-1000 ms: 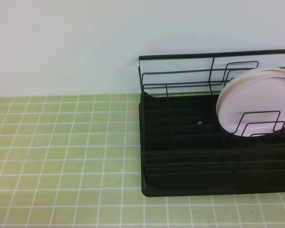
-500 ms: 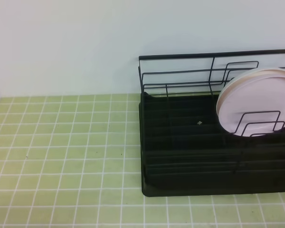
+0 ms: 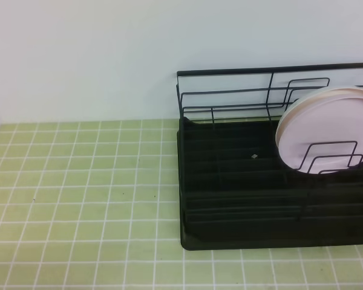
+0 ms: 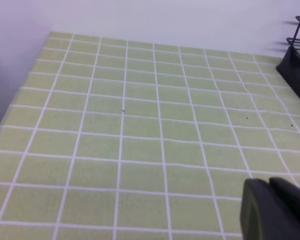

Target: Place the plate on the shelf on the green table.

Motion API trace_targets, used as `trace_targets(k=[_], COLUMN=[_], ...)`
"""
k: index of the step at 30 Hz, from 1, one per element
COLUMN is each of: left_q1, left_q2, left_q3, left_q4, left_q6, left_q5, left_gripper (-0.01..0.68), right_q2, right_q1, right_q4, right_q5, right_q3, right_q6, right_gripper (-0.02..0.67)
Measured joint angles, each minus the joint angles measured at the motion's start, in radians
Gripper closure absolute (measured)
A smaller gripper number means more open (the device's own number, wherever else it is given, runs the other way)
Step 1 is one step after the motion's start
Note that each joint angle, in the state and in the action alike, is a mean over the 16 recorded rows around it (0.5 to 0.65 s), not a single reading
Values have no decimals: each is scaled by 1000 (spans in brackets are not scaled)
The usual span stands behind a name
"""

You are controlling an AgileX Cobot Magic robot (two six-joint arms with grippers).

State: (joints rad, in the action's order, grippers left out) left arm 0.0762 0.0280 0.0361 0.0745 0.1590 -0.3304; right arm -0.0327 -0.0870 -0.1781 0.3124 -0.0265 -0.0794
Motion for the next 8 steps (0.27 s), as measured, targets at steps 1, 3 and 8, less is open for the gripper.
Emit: trace_targets(k=[1,3,8], left_q1=[0,0,0], left_q2=[0,0,0], left_q3=[0,0,0], left_q4=[0,0,0], left_q6=[0,0,0], left_q5=[0,0,0], left_gripper=[675,675,675], right_q2=[0,0,0], right_q1=[0,0,0], right_q4=[0,0,0], right_q5=[0,1,1], right_q3=[0,0,0], right_q6=[0,0,0], right_gripper=[652,652,652])
